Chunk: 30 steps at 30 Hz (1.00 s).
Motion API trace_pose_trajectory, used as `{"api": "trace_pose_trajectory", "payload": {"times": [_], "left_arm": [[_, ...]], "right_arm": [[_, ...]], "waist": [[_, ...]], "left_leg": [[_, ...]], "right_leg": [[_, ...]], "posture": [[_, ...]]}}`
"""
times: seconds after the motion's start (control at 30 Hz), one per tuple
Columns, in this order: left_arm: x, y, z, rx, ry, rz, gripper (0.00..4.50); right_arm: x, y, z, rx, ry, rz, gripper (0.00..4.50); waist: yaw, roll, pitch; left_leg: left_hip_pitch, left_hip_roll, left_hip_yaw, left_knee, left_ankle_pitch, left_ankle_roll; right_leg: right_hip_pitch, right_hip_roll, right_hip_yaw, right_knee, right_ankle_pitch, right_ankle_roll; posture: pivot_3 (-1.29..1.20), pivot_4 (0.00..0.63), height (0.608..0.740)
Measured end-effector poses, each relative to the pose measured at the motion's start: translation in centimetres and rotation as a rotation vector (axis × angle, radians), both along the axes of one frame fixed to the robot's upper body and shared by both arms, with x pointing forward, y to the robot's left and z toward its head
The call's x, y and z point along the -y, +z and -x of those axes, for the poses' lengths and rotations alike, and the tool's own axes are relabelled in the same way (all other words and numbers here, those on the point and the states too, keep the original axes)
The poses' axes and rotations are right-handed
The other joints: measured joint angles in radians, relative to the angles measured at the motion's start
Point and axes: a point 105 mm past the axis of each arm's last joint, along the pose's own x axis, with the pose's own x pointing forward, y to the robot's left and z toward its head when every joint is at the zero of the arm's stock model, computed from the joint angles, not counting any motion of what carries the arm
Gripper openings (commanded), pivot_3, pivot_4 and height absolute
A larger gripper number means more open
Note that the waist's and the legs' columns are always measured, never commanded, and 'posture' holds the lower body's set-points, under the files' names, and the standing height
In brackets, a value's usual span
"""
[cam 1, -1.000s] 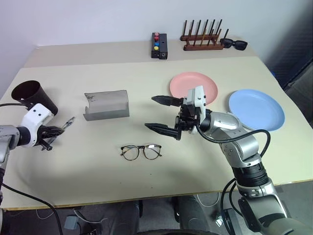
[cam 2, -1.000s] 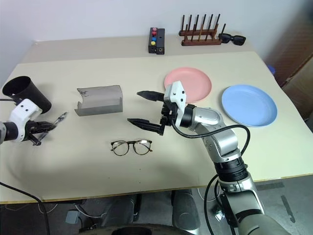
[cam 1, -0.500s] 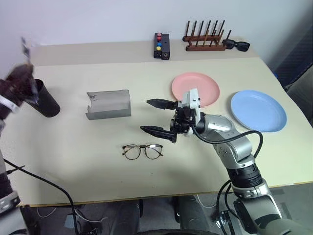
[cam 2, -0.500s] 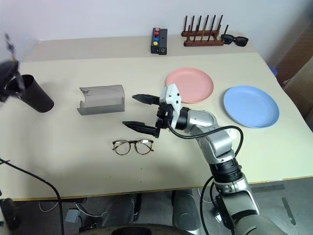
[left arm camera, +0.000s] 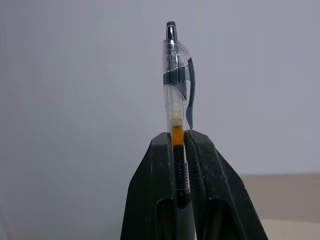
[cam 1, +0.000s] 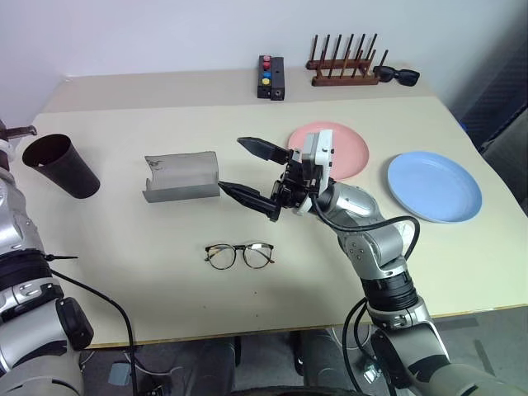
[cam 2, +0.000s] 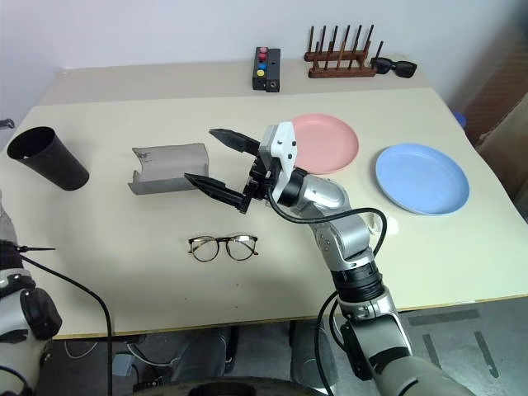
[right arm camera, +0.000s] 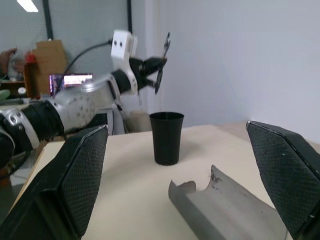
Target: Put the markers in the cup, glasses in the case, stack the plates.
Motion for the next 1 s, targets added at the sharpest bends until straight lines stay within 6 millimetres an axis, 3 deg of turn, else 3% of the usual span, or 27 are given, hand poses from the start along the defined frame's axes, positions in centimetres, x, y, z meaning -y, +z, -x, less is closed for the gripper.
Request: {"api": "trace_pose_trajectory", "payload": {"times": [0.3,0.8,0.83,0.97,1.0], "left_arm": [[0.7,-4.7,-1.9,-0.072,-0.022,0.081,0.04],[1.3,-6.7,-2.0,-0.105,-0.039,0.096,0.04],[1.3,-6.7,-2.0,-0.101,-0.042,0.100,0.86],[1.3,-6.9,-1.9,-0.099,-0.034,0.112,2.67],[1.3,-6.9,-1.9,-0.097,-0.030,0.112,2.67]], "right_arm": [[-0.4,-0.4,0.2,-0.011,0.005,0.000,4.50],[-0.5,-1.0,0.3,-0.021,0.008,0.015,4.50],[-0.5,-1.0,0.3,-0.021,0.009,0.015,4.50],[-0.5,-1.1,0.4,-0.020,0.009,0.017,4.50],[-0.5,-1.1,0.3,-0.020,0.008,0.019,4.50]], "waist": [[0.000,0.000,0.000],[-0.001,0.000,0.000],[-0.001,0.000,0.000],[-0.001,0.000,0.000],[-0.001,0.000,0.000]], "left_leg": [[0.000,0.000,0.000,0.000,0.000,0.000],[0.000,0.000,-0.001,0.000,0.000,0.000],[0.000,0.000,0.000,0.000,0.000,0.000],[0.000,0.000,-0.001,0.000,0.000,0.000],[0.000,0.000,-0.001,0.000,0.000,0.000]], "right_leg": [[0.000,0.000,0.000,0.001,0.000,0.000],[-0.001,0.000,0.000,0.002,0.000,0.000],[0.000,0.000,0.000,0.002,0.000,0.000],[-0.001,0.000,0.000,0.002,0.000,0.000],[-0.001,0.000,0.000,0.002,0.000,0.000]], "posture": [[0.00,0.150,0.734],[0.00,0.150,0.734],[0.00,0.150,0.734],[0.00,0.150,0.734],[0.00,0.150,0.734]]}}
